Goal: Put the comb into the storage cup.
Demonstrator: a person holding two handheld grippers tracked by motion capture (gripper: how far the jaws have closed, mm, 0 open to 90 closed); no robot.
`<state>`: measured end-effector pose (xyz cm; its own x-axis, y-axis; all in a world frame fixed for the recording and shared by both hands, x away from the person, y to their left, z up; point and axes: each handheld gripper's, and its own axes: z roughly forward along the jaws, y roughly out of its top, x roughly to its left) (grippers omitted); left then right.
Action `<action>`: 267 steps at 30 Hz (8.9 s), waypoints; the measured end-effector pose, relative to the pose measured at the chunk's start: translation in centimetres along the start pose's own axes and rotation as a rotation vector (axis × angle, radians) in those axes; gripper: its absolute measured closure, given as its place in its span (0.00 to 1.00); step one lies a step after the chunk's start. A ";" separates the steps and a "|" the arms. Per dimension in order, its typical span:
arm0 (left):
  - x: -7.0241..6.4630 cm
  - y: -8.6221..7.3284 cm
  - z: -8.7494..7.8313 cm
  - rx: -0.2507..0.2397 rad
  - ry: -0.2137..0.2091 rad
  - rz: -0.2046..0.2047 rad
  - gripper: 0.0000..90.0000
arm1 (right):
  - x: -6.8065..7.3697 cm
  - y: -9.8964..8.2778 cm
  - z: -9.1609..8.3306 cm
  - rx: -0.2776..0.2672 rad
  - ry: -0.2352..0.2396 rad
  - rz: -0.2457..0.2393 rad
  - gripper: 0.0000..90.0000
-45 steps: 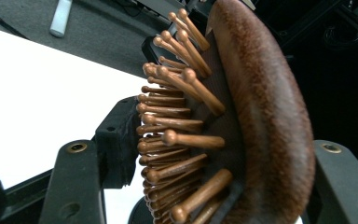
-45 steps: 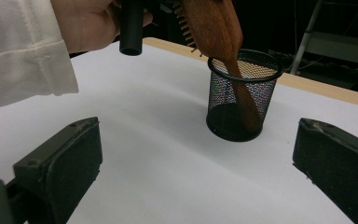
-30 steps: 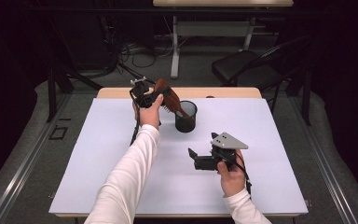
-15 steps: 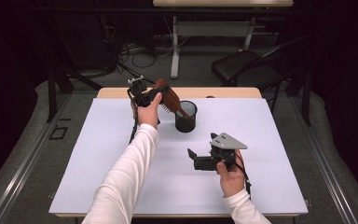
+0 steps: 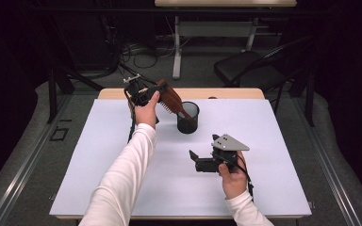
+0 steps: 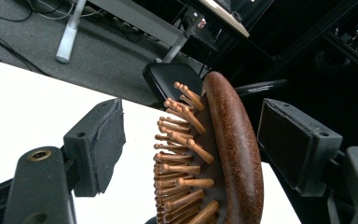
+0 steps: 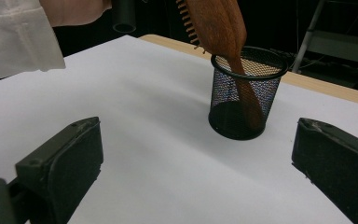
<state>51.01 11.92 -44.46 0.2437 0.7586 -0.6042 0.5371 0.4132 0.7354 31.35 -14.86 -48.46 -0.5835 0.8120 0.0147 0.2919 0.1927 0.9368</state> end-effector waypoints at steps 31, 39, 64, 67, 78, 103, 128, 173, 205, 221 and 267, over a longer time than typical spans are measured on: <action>-0.5 1.3 -1.9 0.004 -0.004 0.065 0.29 | 0.1 -0.1 0.5 0.011 0.007 -0.011 0.02; -0.5 1.5 -2.3 0.001 0.000 0.072 0.31 | 0.1 -0.1 0.4 0.009 0.002 -0.009 0.02; -0.6 1.6 -2.6 0.006 -0.017 0.070 0.29 | 0.1 -0.1 0.4 0.011 -0.002 -0.017 0.02; -0.6 1.6 -2.7 0.008 -0.021 0.076 0.28 | 0.1 -0.1 0.4 0.012 -0.002 -0.018 0.02; -0.7 1.4 -2.8 0.020 -0.030 0.093 0.19 | 0.2 -0.1 0.5 0.013 -0.001 -0.021 0.02; -1.0 1.4 -3.4 0.040 -0.073 0.162 0.01 | 0.1 0.0 0.4 0.020 -0.017 -0.017 0.00; -0.9 1.7 -4.7 0.135 -0.106 0.222 0.03 | 0.3 0.1 0.4 0.027 -0.014 -0.026 0.00; -1.6 0.5 -8.9 0.269 -0.126 0.428 0.03 | 0.2 0.1 0.4 0.036 -0.022 -0.030 0.00; 1.5 -1.1 -15.4 0.313 -0.190 0.537 0.03 | -1.7 0.8 -0.9 0.054 -0.044 -0.008 0.00; 4.2 -2.1 -17.3 0.312 -0.156 0.494 0.03 | -3.9 0.1 -2.7 0.070 -0.091 0.017 0.00; 12.5 -7.3 -19.8 0.228 -0.059 0.289 0.03 | -8.5 -4.7 -6.2 0.110 -0.227 0.105 0.00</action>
<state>34.08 28.33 -51.32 0.4544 0.7945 -0.4028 0.6034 0.0581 0.7953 30.28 -26.11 -50.81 -0.3645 0.9310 0.0191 0.4294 0.1498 0.8906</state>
